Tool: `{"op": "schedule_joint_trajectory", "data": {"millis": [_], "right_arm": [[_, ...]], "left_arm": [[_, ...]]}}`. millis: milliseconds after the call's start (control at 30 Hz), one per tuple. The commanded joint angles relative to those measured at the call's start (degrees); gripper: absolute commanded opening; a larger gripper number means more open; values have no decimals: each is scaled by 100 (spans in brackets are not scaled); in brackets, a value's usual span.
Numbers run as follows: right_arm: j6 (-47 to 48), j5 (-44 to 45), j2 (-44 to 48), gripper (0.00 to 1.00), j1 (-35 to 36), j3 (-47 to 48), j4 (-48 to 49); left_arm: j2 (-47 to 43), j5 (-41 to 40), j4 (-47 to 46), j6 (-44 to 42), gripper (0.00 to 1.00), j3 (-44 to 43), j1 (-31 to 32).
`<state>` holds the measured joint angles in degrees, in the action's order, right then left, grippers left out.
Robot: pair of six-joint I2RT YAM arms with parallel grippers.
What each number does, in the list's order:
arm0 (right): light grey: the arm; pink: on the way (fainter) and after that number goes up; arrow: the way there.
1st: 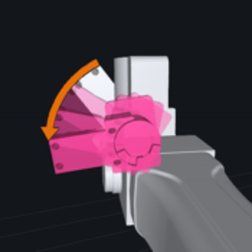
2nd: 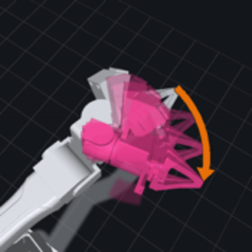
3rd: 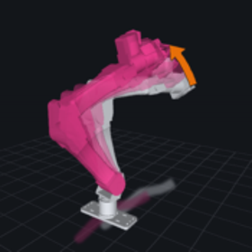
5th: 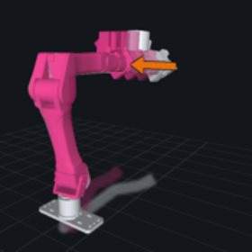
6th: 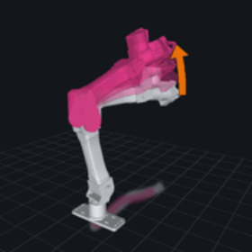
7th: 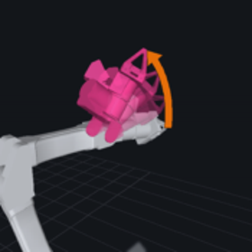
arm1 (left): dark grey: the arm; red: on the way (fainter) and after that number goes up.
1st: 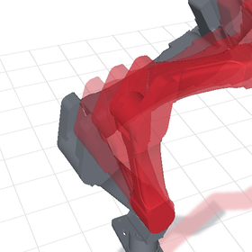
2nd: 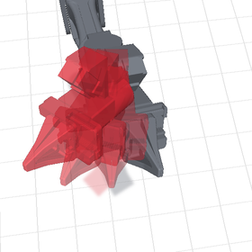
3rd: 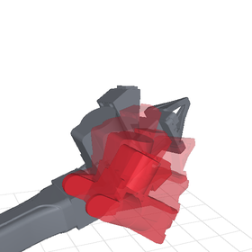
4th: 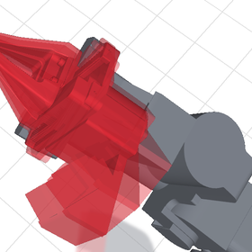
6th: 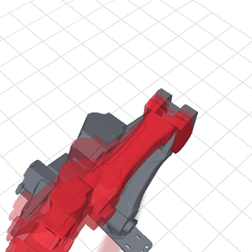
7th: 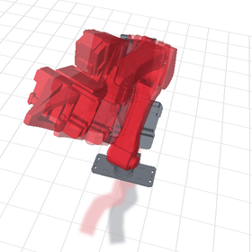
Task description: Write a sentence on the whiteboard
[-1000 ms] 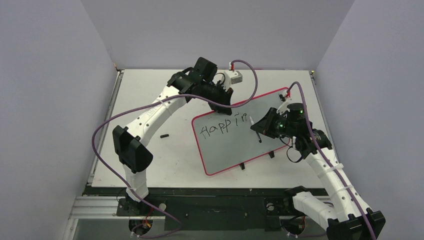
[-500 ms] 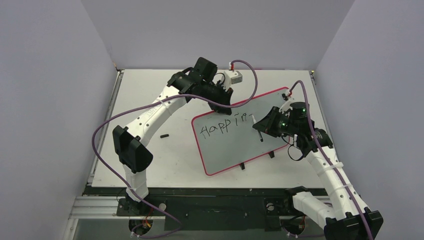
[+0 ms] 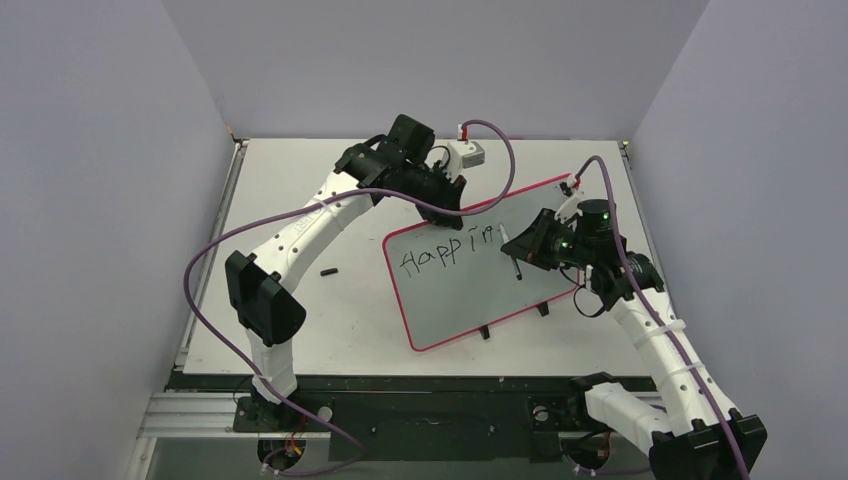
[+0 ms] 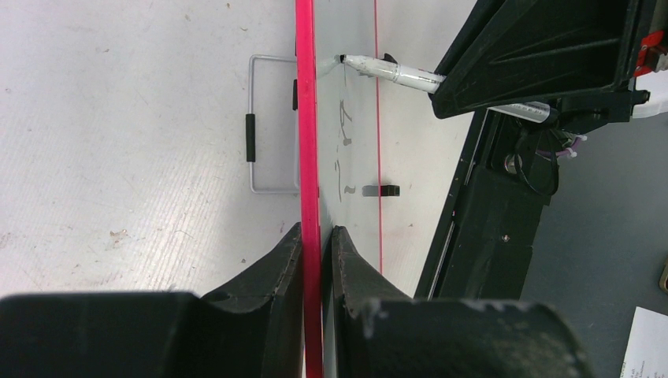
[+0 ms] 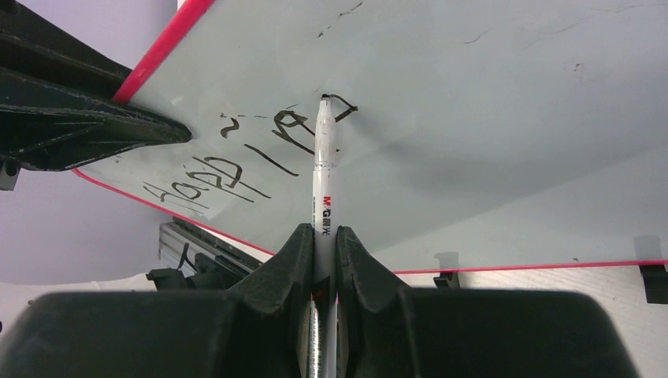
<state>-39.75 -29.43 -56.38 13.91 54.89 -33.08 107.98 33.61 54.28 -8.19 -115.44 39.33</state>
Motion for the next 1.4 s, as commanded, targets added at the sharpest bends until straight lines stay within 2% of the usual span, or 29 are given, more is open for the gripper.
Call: {"op": "schedule_joint_trajectory", "data": {"millis": [0, 367, 733, 1000, 1067, 1367], "right_arm": [[-57, 19, -94, 0, 111, 61, 393], [-58, 168, 60, 0, 228, -300, 398], [115, 157, 194, 0, -66, -551, 237], [282, 96, 342, 0, -231, -254, -33], [310, 195, 499, 0, -237, -147, -134], [613, 808, 1064, 0, -222, 213, -801]], "left_arm": [[-304, 44, -98, -403, 0, -142, 123], [-318, 45, -93, -412, 0, -149, 127], [-353, 33, -93, -412, 0, -140, 127], [-352, -139, -180, -369, 0, -5, 127], [-319, -417, -202, -301, 0, 74, 123], [-43, -582, -308, -346, 0, 451, -15]]}}
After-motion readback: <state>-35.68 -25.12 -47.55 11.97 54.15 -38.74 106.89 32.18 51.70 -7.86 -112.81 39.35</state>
